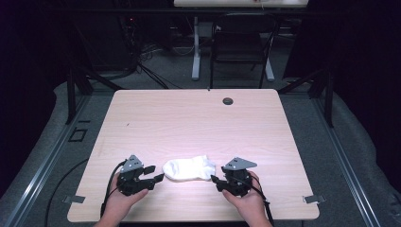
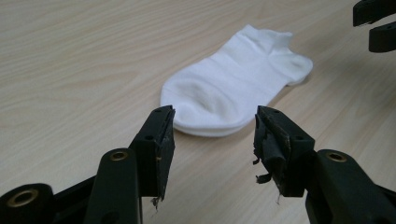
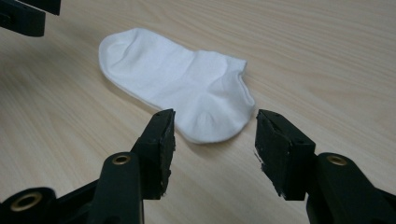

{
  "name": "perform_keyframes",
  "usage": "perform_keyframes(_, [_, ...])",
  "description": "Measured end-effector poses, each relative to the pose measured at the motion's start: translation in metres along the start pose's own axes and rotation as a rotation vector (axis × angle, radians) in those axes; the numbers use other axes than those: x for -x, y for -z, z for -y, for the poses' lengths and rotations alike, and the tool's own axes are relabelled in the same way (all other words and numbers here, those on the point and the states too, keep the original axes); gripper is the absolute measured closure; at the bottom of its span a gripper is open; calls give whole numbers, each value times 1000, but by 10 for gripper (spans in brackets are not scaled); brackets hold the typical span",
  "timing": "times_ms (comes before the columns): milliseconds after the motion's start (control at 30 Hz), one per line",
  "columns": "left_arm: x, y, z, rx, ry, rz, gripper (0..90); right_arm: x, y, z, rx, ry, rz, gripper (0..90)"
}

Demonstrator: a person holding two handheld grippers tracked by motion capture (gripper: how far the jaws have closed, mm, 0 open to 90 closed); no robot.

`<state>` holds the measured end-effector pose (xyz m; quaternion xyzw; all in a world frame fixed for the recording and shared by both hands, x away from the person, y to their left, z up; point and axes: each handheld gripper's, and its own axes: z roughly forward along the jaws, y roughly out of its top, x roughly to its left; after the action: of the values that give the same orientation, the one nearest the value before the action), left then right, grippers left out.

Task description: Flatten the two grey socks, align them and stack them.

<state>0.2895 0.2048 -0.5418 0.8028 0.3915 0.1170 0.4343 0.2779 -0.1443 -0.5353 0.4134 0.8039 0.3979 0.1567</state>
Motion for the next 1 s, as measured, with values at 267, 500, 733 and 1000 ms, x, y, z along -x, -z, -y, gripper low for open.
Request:
perform_keyframes(267, [-2, 8, 16, -23, -17, -6, 470, -1, 8, 22, 1, 11, -9, 461])
perform_keyframes(500, [-9, 5, 26, -44, -59, -22, 465, -2, 1, 30, -11, 72, -6, 461])
perform_keyframes(733, [-15, -2, 25, -54, -51, -10, 458, -1, -11, 34, -16, 80, -25, 466])
perform_keyframes(1000, [-13, -15, 25, -80, -89, -14, 450, -3, -20, 35, -35, 86, -16, 466])
